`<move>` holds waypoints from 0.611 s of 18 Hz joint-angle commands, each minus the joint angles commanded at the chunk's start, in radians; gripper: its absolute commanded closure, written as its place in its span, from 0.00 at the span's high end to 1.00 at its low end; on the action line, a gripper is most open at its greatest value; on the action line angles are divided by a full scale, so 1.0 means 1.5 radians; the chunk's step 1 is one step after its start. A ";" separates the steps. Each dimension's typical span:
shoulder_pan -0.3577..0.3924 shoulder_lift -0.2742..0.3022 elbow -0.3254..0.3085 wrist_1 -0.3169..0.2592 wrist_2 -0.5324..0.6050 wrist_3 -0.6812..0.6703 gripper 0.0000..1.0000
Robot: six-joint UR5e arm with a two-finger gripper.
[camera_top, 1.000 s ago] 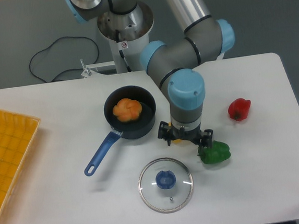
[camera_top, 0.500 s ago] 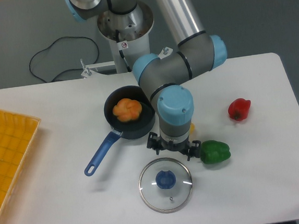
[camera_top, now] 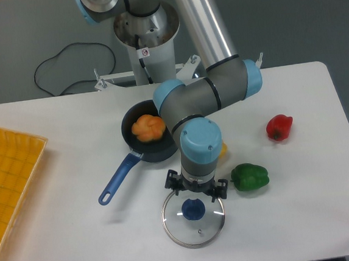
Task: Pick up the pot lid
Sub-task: 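Lower the open gripper over the blue knob of the glass lid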
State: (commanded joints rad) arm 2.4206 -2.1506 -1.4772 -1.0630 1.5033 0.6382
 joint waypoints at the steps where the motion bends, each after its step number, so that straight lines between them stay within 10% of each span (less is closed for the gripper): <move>1: 0.000 -0.001 0.001 0.000 0.000 -0.002 1.00; 11: -0.014 -0.028 0.027 0.010 0.000 -0.019 1.00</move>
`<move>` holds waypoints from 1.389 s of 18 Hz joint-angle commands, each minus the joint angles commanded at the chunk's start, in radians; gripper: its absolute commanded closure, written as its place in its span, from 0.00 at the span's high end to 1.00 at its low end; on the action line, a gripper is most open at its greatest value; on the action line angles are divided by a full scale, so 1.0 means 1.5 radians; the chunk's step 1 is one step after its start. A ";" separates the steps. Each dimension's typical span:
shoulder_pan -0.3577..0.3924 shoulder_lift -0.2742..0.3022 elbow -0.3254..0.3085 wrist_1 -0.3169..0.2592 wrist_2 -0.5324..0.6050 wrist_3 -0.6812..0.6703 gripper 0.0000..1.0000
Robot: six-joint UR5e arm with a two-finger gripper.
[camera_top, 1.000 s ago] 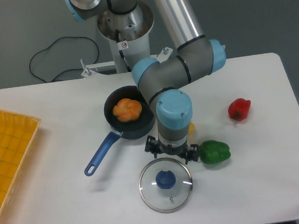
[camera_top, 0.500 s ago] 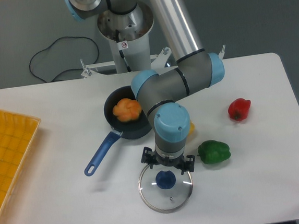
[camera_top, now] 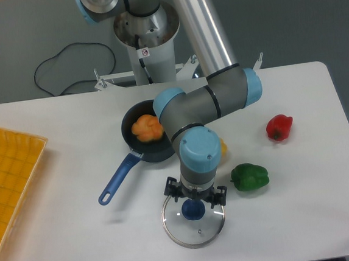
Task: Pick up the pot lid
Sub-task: 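Lower the open gripper over the blue knob of the glass lid, then close the gripper on the blue knob of the lid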
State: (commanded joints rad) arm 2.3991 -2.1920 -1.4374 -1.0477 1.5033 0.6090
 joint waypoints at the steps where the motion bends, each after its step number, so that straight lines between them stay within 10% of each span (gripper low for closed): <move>1: 0.000 -0.001 -0.001 0.004 0.000 0.000 1.00; 25: -0.006 -0.023 -0.006 0.037 0.007 0.002 0.97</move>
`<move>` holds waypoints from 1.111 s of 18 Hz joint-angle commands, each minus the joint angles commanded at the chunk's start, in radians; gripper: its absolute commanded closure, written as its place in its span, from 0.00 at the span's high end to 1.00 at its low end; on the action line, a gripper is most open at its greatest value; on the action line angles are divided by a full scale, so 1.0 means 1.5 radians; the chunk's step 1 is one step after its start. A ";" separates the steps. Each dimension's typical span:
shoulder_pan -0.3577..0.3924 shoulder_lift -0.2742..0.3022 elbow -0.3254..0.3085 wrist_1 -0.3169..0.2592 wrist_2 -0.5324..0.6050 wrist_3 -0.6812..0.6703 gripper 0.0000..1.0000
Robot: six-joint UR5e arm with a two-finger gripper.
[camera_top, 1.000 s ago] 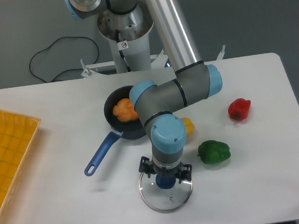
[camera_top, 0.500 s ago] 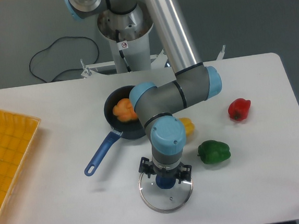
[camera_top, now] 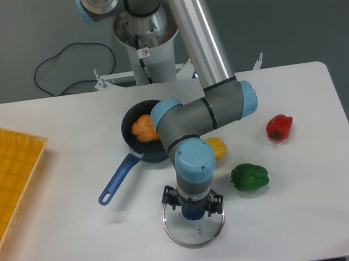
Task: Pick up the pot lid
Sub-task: 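Close the gripper on the blue knob of the lid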
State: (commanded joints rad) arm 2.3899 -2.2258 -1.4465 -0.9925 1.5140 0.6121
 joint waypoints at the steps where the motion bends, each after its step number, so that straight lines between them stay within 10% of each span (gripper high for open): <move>1: 0.000 0.001 -0.001 0.000 0.000 0.000 0.96; 20: 0.000 0.006 -0.003 0.001 0.001 0.004 0.78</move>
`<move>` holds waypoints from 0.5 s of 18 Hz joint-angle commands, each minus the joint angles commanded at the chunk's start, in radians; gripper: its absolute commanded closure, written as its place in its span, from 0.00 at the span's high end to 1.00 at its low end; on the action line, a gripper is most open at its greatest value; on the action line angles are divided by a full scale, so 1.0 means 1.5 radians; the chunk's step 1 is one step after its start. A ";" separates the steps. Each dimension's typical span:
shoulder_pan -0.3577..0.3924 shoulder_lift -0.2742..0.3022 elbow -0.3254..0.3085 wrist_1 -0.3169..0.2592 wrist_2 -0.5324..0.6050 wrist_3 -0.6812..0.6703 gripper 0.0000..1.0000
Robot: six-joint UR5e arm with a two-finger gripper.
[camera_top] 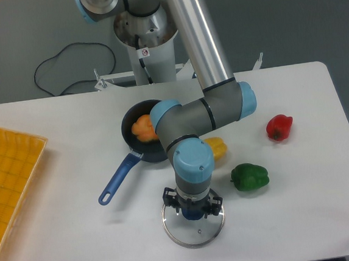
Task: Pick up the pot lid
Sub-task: 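Close the gripper on the blue knob of the lid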
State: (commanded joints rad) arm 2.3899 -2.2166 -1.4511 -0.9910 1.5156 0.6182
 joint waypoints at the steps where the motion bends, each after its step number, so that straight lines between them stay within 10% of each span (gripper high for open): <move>1: 0.000 0.001 0.001 -0.001 0.000 -0.001 0.71; 9: 0.000 0.000 0.000 -0.001 0.006 -0.002 0.54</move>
State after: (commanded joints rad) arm 2.3899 -2.2166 -1.4511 -0.9925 1.5247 0.6151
